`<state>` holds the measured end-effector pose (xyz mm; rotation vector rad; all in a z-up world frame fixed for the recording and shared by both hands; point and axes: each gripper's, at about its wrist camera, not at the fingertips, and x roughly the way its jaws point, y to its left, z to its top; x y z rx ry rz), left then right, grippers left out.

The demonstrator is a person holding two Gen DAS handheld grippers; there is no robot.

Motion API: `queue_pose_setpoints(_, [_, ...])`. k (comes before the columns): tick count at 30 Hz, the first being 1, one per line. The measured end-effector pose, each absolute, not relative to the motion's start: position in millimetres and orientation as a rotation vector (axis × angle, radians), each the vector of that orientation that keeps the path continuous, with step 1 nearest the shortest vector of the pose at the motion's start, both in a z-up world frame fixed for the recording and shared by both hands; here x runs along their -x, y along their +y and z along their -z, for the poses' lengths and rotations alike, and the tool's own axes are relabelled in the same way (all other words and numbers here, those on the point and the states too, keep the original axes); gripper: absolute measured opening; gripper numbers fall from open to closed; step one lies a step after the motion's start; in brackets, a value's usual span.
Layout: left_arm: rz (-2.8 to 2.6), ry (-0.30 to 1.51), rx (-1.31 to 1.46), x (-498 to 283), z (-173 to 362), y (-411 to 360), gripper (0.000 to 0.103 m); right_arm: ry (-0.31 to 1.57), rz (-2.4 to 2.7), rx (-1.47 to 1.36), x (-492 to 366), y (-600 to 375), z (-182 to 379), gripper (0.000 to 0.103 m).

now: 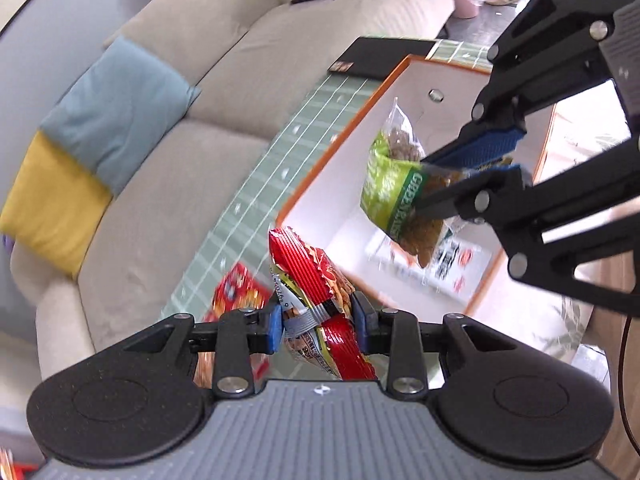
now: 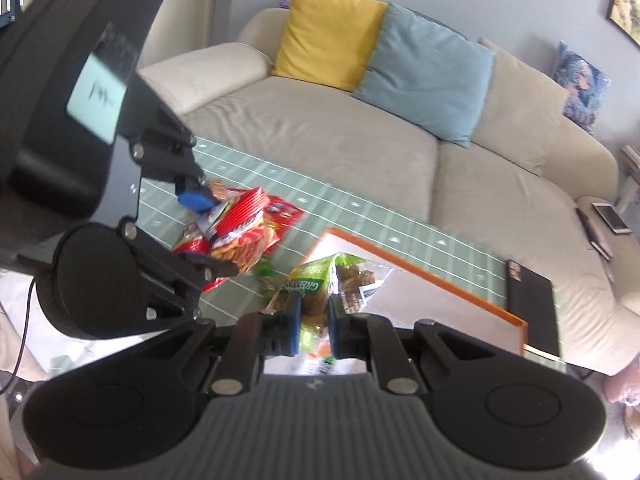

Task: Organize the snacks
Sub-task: 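Lift both held snacks and carry them over the orange box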

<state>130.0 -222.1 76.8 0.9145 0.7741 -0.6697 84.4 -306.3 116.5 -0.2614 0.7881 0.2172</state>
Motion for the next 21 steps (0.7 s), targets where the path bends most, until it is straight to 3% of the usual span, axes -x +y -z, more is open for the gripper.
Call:
queue_pose_setpoints(12, [0.791, 0.757, -0.940, -153.2, -49.4, -294.3, 0.038, 0.879, -0.093, 0.246, -97.1, -379.8, -89.6, 0.009])
queue_pose_setpoints(21, [0.854, 0.831, -0.965, -163.0, 2.2, -313.6, 0.038, 0.998, -0.048, 0.211, -113.4, -413.1, -40.4, 0.009])
